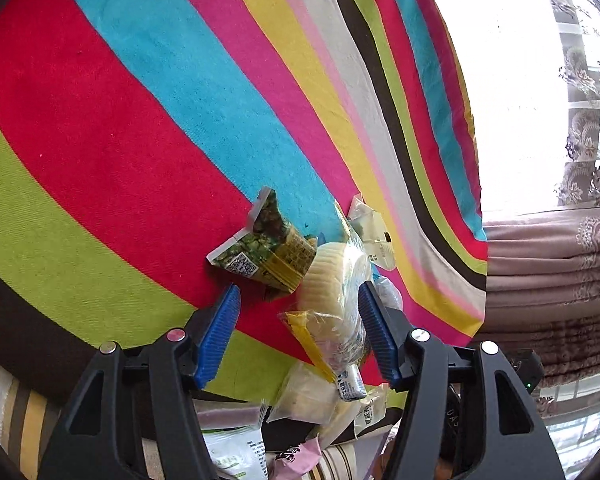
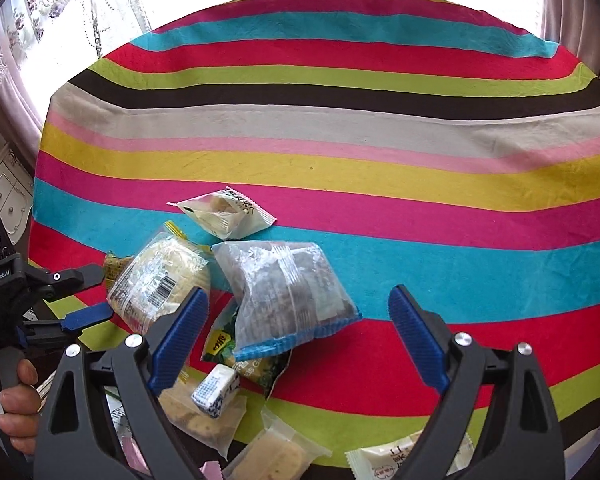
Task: Organize snacks
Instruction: 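Grasp the olive-green packet with the left tool while the right tool grasps the blue-trimmed clear bag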
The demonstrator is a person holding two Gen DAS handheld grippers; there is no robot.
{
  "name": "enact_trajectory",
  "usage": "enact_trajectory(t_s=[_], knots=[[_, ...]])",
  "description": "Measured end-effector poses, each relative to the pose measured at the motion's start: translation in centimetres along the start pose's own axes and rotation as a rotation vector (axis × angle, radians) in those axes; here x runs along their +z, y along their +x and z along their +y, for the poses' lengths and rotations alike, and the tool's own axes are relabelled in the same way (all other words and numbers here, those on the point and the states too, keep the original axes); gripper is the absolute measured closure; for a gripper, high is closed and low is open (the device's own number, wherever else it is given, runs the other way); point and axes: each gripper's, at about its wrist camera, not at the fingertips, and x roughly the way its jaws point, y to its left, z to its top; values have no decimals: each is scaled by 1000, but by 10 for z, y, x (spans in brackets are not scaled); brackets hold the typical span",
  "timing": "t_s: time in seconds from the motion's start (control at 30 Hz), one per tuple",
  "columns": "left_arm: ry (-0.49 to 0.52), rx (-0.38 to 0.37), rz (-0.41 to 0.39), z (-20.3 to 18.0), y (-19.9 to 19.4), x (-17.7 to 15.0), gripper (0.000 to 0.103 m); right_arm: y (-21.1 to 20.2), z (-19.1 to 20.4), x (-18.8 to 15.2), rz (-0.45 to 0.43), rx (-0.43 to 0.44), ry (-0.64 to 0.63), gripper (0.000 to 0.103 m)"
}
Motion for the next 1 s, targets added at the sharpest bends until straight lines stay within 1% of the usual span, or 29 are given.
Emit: enact_trajectory(t_s=[0.13, 0.2, 0.4, 0.47, 0.5, 0.53, 0.6, 0.67, 0.73, 0.83, 0.97, 1.0], knots=[[-12, 17, -19, 0, 7, 6, 45, 14, -1, 3, 22, 10, 3, 11], [0, 38, -37, -2, 8, 10, 45, 18, -1, 4, 25, 12, 10, 11], [109, 167, -90, -17, 17, 17, 46, 28, 0, 4, 36, 25, 13, 12], [152, 218, -101, -24, 20, 19, 46, 30, 1, 3, 45, 26, 9, 17], [179, 250, -107, -29, 23, 19, 46, 31, 1, 2, 49, 29, 9, 22], [213, 283, -111, -32, 25, 18, 46, 32, 1, 1, 53, 42, 12, 29], [291, 379, -121, -42, 33, 14, 63, 33, 1, 0, 55, 50, 15, 36], [350, 417, -126, -46, 35, 10, 63, 31, 2, -2, 45, 54, 8, 39], [386, 454, -139, -50, 35, 7, 64, 28, 1, -3, 34, 54, 11, 42], [408, 473, -171, -51, 30, 4, 64, 22, -2, -7, 10, 60, 25, 43], [441, 490, -235, -55, 16, -4, 65, 8, -9, -12, -36, 74, 52, 46], [448, 490, -250, -57, 12, -6, 65, 4, -12, -12, -47, 83, 63, 50]])
